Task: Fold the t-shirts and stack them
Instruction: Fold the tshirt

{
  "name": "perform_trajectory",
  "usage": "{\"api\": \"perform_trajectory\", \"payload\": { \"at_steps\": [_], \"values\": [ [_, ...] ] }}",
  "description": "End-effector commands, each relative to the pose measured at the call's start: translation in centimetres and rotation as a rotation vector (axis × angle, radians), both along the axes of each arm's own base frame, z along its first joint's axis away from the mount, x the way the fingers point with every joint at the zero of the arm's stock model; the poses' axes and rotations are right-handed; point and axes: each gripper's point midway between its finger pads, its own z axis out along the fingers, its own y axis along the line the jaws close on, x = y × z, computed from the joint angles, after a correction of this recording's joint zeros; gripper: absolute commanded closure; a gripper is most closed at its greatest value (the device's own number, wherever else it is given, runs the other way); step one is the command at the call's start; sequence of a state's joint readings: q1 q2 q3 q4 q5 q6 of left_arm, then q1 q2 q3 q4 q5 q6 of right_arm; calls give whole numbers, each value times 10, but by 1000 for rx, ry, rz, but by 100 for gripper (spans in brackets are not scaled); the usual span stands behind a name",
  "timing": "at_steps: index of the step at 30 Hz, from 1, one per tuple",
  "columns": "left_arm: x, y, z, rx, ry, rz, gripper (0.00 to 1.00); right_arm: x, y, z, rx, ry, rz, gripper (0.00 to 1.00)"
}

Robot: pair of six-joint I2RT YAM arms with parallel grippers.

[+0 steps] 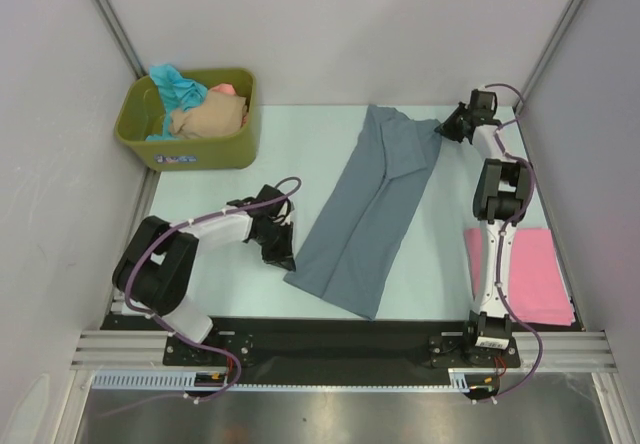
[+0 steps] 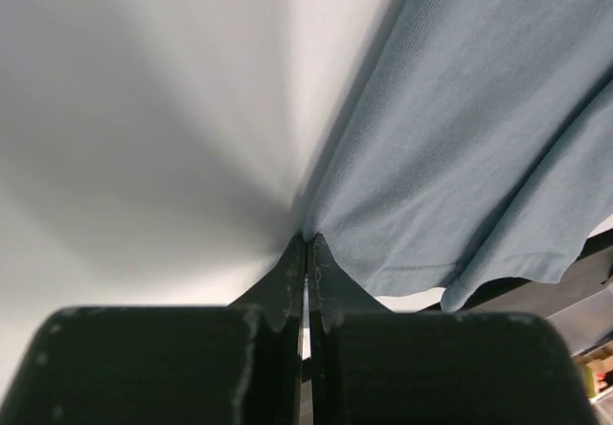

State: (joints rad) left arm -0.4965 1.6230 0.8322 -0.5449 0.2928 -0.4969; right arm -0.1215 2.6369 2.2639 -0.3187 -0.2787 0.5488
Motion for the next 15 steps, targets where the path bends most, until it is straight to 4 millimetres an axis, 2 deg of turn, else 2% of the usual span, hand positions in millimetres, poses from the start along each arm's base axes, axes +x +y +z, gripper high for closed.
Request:
{"api": "perform_trajectory", "payload": {
  "at_steps": [1,3,4,10,11,12,15],
  "values": [
    [-53,42,-37,185,153,47,99,26,31,4,2,-94,36,91],
    [-62,45,-40,176,164,65,100,39,39,17,0,-150,34,91],
    [-64,44,-38,169,156,69,100,42,47,18,-1,-163,41,91],
    [-78,40,-31,164,129,121,99,59,55,17,31,-228,-23,91],
    [-80,38,-31,162,120,127,100,61,56,10,36,-224,-28,91],
    [-89,41,-35,168,129,132,99,65,57,18,41,-246,-27,92],
    [-101,41,-38,170,120,155,100,67,67,15,59,-253,-2,91]
  ]
}}
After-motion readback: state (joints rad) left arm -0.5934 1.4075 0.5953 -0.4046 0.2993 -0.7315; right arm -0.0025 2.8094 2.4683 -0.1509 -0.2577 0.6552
